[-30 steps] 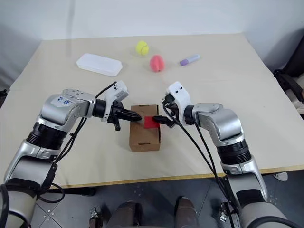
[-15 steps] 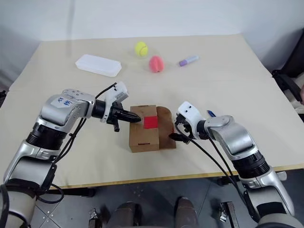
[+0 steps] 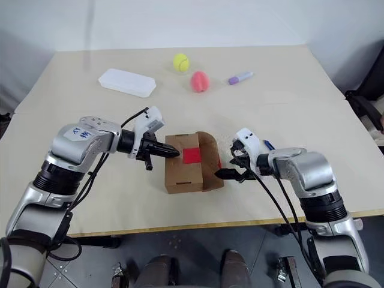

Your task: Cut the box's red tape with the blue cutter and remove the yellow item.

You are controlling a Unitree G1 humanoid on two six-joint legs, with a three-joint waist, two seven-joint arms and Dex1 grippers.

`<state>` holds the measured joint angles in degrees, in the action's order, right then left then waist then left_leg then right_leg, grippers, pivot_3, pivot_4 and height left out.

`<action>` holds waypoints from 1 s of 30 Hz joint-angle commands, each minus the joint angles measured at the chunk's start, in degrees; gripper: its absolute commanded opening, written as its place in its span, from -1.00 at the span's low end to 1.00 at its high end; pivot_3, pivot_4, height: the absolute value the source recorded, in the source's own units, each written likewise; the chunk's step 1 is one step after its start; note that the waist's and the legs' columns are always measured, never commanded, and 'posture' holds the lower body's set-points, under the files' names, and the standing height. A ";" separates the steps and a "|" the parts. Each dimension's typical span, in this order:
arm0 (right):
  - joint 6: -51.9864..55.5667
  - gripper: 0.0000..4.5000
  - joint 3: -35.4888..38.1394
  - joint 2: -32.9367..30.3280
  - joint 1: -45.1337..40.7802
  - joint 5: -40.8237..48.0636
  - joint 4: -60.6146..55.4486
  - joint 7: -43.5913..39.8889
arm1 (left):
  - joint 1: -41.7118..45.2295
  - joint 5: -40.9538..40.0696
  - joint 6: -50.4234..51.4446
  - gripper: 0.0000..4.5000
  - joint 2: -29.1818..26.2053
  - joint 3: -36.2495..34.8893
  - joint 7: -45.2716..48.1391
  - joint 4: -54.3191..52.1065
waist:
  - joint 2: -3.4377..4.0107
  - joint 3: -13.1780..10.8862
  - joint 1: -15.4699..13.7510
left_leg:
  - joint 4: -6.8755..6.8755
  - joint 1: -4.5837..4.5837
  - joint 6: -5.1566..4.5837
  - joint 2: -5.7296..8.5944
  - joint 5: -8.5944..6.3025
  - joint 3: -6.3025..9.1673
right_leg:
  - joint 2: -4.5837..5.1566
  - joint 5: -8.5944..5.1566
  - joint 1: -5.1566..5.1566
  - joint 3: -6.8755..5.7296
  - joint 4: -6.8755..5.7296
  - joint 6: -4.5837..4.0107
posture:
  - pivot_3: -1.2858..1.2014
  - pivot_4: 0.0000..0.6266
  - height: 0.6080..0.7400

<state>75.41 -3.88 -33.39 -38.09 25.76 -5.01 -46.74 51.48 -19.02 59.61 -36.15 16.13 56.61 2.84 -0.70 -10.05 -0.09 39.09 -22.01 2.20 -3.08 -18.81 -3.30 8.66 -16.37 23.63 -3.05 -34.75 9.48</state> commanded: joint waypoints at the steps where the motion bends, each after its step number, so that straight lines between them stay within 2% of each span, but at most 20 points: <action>1: 6.01 0.98 0.49 3.38 0.95 4.00 4.46 -0.21 | -1.19 0.07 1.25 -1.00 -0.09 1.23 -0.01 -0.70 | -0.04 0.04 0.05 | 0.00 0.01 0.00 0.00 0.00 0.00 | 0.00 0.00 -0.01 0.00 0.00 0.00 | 0.03 -0.52 1.00; 6: 6.63 0.98 4.13 9.90 -2.26 5.29 13.94 0.97 | -1.34 0.17 1.11 -1.00 -0.45 2.41 1.01 -0.89 | -0.10 0.10 0.48 | -0.12 0.33 0.00 -0.01 0.00 -0.02 | -0.01 -0.01 -0.20 0.02 -0.06 -0.01 | 0.03 -0.52 1.00; 17: 0.68 0.98 -0.69 15.20 -8.31 3.34 26.88 -1.12 | -0.37 1.20 -0.44 -1.00 -0.16 3.16 2.21 0.97 | -0.15 0.27 1.92 | -0.26 0.79 0.04 -0.03 -0.03 -0.07 | -0.02 -0.04 -0.34 0.10 -0.34 -0.08 | 0.03 -0.52 1.00; 21: 0.15 0.98 -0.35 16.11 -9.93 2.47 29.42 0.22 | -0.39 1.60 -0.82 -1.00 0.31 2.97 2.16 1.23 | -0.22 0.38 2.46 | -0.23 0.89 0.04 -0.08 -0.03 -0.08 | -0.08 -0.07 -0.35 0.12 -0.39 -0.22 | 0.03 -0.52 1.00; 24: 1.31 0.73 -0.17 15.62 -9.78 2.79 28.31 0.04 | -0.59 1.87 -1.31 -1.00 0.53 2.83 2.09 1.62 | -0.22 0.40 2.57 | -0.19 0.91 0.05 -0.13 -0.02 -0.09 | -0.10 -0.07 -0.35 0.12 -0.45 -0.29 | 0.03 -0.52 1.00; 30: 3.33 -0.19 0.62 15.40 -9.56 2.75 26.82 2.69 | -1.14 2.10 -1.98 -1.00 1.01 3.05 2.26 2.02 | -0.22 0.40 2.01 | -0.22 0.84 0.13 -0.13 -0.07 -0.09 | -0.10 -0.07 -0.25 0.12 -0.47 -0.28 | 0.03 -0.52 1.00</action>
<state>75.75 -1.20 -19.37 -49.23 28.47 21.59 -45.14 51.24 -17.62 57.45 -35.52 17.12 58.73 4.41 -0.92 -9.65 1.92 38.86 -21.18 2.33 -3.21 -18.89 -3.40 8.56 -16.44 23.38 -2.93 -35.22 9.19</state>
